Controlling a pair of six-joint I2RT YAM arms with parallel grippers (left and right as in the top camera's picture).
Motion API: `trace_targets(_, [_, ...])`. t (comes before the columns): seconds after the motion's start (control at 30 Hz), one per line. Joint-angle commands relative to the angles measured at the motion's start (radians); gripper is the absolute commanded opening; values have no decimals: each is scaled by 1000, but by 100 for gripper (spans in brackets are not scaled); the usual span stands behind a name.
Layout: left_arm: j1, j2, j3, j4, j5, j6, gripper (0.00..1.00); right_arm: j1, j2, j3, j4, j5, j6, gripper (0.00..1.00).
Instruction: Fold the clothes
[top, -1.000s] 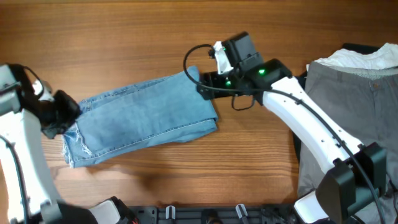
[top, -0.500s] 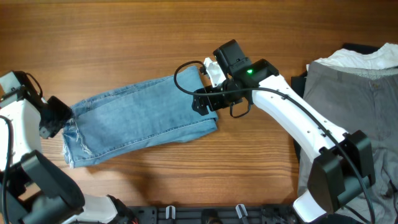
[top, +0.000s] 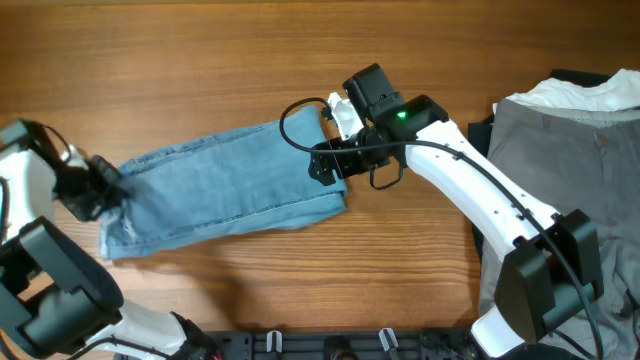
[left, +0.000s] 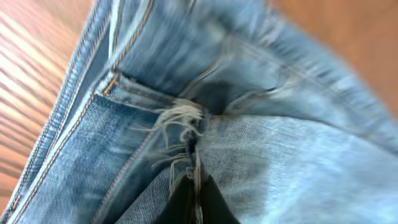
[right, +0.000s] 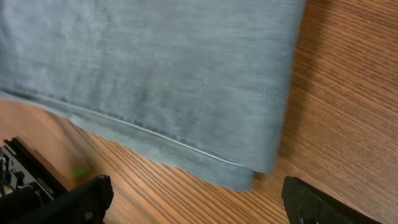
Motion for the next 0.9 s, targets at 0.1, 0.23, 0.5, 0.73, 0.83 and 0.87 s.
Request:
trace_targets(0.1, [20, -28, 85, 103, 11, 16, 47, -2, 15, -3, 22, -8, -13, 93])
trace_targets(0.23, [21, -56, 125, 23, 12, 16, 61, -2, 15, -3, 36, 0, 48, 95])
trace_targets(0.5, [-94, -166, 84, -125, 79, 16, 4, 42, 112, -298, 516, -307, 347, 16])
trace_targets(0.73, [-151, -166, -355, 218, 26, -58, 20, -98, 248, -320, 372, -106, 658, 4])
trace_targets(0.83, [-161, -166, -355, 252, 38, -59, 31, -242, 156, -319, 300, -24, 524, 6])
trace_targets(0.87, [-167, -166, -355, 256, 58, -59, 33, -269, 122, -315, 275, 10, 494, 7])
